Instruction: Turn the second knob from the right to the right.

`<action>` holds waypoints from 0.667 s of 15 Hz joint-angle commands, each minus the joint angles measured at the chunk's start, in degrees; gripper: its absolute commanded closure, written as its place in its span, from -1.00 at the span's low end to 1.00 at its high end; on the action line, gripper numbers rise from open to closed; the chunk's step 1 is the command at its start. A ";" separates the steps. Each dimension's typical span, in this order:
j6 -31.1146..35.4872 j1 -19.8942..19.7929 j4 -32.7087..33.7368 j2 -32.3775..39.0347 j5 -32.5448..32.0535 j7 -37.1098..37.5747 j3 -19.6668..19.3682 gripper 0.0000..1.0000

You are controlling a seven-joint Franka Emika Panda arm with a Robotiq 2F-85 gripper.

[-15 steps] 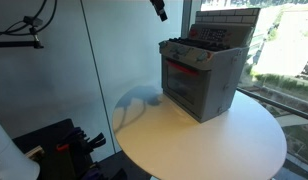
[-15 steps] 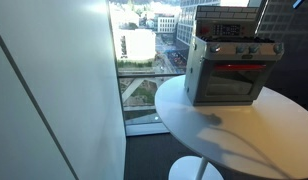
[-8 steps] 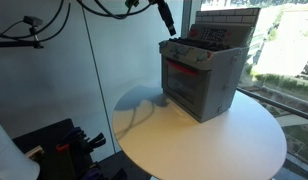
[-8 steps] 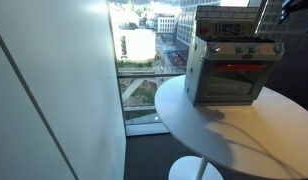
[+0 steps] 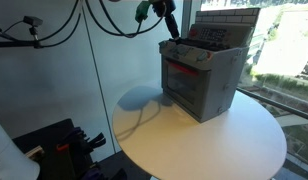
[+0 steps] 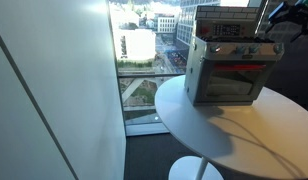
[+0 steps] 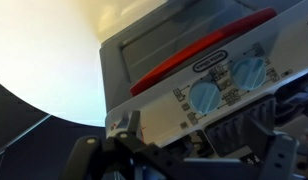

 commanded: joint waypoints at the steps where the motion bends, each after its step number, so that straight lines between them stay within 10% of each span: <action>1: 1.45 1.95 3.40 3.32 -0.79 2.04 -1.56 -1.00; 10: 6.60 5.43 6.54 8.90 0.00 2.50 -3.84 -1.00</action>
